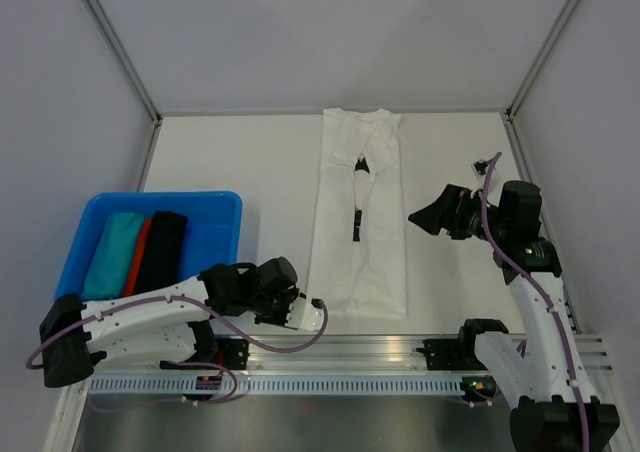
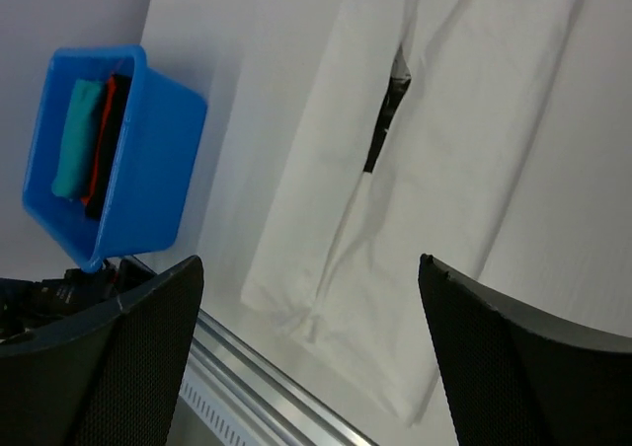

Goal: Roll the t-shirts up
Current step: Fold the tshirt, then roll the tshirt

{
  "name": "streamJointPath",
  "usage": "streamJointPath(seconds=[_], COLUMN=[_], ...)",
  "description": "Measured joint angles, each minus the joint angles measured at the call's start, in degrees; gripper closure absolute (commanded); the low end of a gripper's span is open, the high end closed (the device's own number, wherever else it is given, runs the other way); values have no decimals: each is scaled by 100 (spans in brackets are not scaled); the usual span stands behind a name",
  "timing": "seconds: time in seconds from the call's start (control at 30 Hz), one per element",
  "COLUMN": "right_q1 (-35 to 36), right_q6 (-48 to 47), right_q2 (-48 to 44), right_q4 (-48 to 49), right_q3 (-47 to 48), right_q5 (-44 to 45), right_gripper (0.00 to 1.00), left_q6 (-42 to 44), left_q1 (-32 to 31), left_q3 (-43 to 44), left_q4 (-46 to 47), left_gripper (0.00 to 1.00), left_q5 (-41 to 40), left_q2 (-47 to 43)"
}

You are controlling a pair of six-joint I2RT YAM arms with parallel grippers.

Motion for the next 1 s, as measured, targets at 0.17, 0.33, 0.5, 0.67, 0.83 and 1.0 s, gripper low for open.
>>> streamJointPath(seconds=[0.17,0.33,0.5,0.67,0.83,1.0], right_q1=[2,2,42,59,286,684], right_q6=[-352,-951,-1005,-1331,-2695,-4911], right_q2=[-1460,-1749,-1633,-1644,-1609,-1663], right_q4=[-1220,-546,162,35,-748,-1294], right_q3=[85,782,870,848,807,396], right_q5=[588,887,1233,1331,1773,2127], right_gripper=[2,2,2,18,29,34], left_q6=[391,1523,2052,2052,2164,2258], left_q1=[-98,-109,-114,-114,-114,-114], left_q3=[-109,-391,-540,-765,-1368,-1515], left_q4=[114,256,297,538,634,780], left_gripper=[65,59,54,53,54,54], left_q5=[-221,-13,741,994,1003,977], left_q2=[79,-739,-1639,-1565,-1421,-1335])
